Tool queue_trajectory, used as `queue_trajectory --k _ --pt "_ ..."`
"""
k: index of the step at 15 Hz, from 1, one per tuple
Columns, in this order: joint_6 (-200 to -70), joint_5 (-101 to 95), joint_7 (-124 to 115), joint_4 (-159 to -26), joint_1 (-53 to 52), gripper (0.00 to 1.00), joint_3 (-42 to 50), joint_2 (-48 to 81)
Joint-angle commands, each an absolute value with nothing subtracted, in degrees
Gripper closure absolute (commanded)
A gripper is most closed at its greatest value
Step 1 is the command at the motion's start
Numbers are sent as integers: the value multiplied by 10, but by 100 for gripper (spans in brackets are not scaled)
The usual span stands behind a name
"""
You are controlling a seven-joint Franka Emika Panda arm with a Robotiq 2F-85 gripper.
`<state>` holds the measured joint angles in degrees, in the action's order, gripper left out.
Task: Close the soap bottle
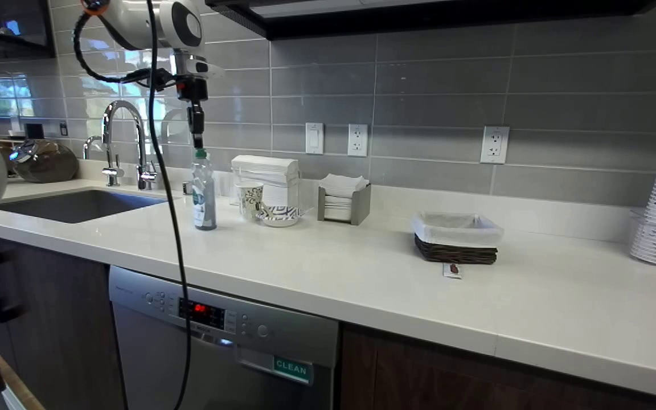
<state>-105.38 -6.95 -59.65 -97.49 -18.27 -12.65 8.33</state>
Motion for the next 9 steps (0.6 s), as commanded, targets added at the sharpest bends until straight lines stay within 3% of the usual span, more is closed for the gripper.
queue_trajectory --k 1,9 --pt "-1072 -57 -589 -1018 -179 100 -128 78" --pt "-1067 -70 -579 -1001 -182 100 -130 66"
